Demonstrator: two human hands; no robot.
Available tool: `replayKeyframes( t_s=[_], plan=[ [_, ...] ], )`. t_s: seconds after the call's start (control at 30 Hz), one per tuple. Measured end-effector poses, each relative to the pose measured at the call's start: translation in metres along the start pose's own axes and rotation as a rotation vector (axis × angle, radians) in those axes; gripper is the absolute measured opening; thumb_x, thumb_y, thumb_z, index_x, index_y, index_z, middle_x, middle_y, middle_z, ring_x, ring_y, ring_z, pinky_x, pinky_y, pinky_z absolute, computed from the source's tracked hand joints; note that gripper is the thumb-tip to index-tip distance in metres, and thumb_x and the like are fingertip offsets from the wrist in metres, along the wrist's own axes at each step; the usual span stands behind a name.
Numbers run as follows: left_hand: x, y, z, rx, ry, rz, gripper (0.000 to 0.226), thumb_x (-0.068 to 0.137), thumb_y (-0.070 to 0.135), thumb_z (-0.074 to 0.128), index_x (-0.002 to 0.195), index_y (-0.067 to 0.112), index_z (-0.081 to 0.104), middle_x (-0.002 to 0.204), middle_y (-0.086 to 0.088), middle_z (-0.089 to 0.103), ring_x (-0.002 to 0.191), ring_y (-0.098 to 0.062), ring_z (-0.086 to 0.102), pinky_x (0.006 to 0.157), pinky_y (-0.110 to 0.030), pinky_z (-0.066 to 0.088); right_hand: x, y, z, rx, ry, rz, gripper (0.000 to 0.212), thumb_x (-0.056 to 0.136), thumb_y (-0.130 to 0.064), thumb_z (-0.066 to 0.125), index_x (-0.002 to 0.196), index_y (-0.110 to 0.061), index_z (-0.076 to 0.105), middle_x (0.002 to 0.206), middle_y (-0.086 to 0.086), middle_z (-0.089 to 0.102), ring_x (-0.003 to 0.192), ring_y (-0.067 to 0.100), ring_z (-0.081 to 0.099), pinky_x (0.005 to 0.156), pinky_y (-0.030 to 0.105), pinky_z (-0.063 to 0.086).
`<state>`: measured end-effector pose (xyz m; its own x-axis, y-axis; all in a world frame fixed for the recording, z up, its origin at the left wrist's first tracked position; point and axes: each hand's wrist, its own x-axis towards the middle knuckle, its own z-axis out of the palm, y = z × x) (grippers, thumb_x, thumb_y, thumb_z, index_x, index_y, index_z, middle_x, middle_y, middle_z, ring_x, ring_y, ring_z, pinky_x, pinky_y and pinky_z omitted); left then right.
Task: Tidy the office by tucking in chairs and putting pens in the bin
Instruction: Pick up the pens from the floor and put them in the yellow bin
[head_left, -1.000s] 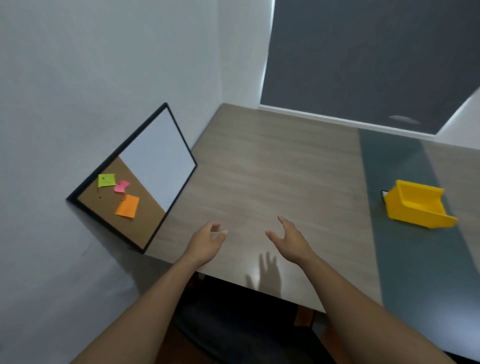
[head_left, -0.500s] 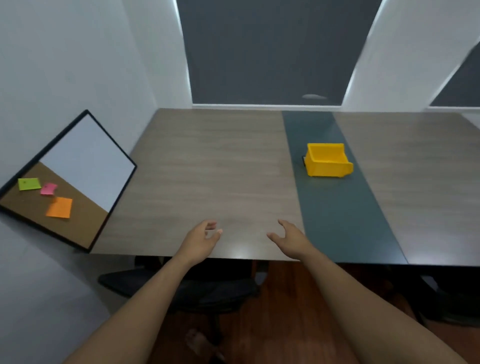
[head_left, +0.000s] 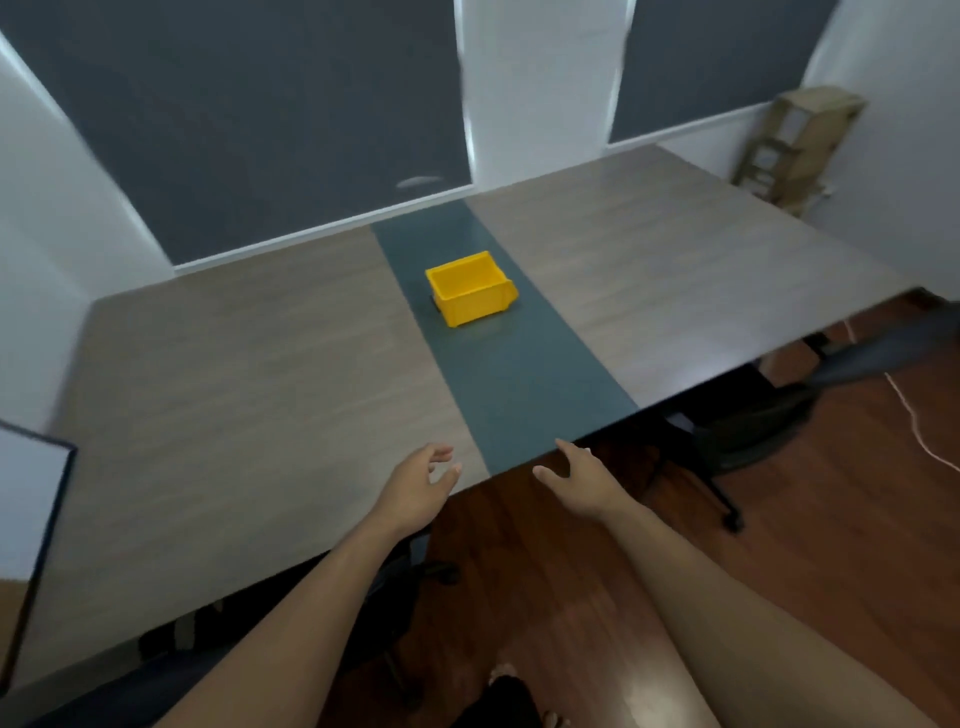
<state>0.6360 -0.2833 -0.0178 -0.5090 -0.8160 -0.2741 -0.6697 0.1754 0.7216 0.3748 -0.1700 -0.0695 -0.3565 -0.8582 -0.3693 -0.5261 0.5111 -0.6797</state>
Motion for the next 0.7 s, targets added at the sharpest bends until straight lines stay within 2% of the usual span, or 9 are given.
replayKeyframes(
  t_s=[0.17, 0.3, 0.53, 0.7],
  plan=[
    [0.042, 0.052, 0.060, 0.077, -0.158, 0.113, 0.048, 0.106, 0.042, 0.061, 0.150, 0.021, 0.058, 0.147, 0.006, 0.063, 0.136, -0.014, 0.059, 0.112, -0.030, 0.047, -0.030, 0.070, -0.034, 0.068, 0.102, 0.147, 0.086, 0.102, -0.057, 0.061, 0.168, -0.013, 0.027, 0.173, 0.008, 0.033, 0.163, 0.034, 0.020, 0.130, 0.049, 0.027],
    [0.078, 0.094, 0.113, 0.093, -0.313, 0.199, 0.047, 0.107, 0.042, 0.060, 0.149, 0.021, 0.057, 0.146, 0.006, 0.064, 0.137, -0.017, 0.059, 0.113, -0.035, 0.048, -0.054, 0.119, -0.065, 0.131, 0.184, 0.287, 0.085, 0.103, -0.057, 0.060, 0.168, -0.015, 0.026, 0.173, 0.009, 0.031, 0.159, 0.030, 0.033, 0.126, 0.040, 0.033],
    [0.129, 0.171, 0.205, 0.183, -0.564, 0.385, 0.048, 0.106, 0.043, 0.060, 0.150, 0.022, 0.057, 0.146, 0.006, 0.064, 0.136, -0.017, 0.060, 0.112, -0.037, 0.050, -0.106, 0.184, -0.112, 0.190, 0.374, 0.498, 0.082, 0.105, -0.056, 0.057, 0.169, -0.015, 0.026, 0.175, 0.007, 0.029, 0.162, 0.028, 0.026, 0.128, 0.039, 0.027],
    [0.128, 0.224, 0.270, 0.259, -0.760, 0.512, 0.048, 0.107, 0.042, 0.061, 0.151, 0.023, 0.057, 0.147, 0.006, 0.062, 0.137, -0.016, 0.058, 0.111, -0.034, 0.049, -0.160, 0.219, -0.124, 0.261, 0.519, 0.620, 0.078, 0.107, -0.053, 0.056, 0.168, -0.015, 0.027, 0.174, 0.006, 0.031, 0.162, 0.028, 0.026, 0.128, 0.039, 0.025]
  ],
)
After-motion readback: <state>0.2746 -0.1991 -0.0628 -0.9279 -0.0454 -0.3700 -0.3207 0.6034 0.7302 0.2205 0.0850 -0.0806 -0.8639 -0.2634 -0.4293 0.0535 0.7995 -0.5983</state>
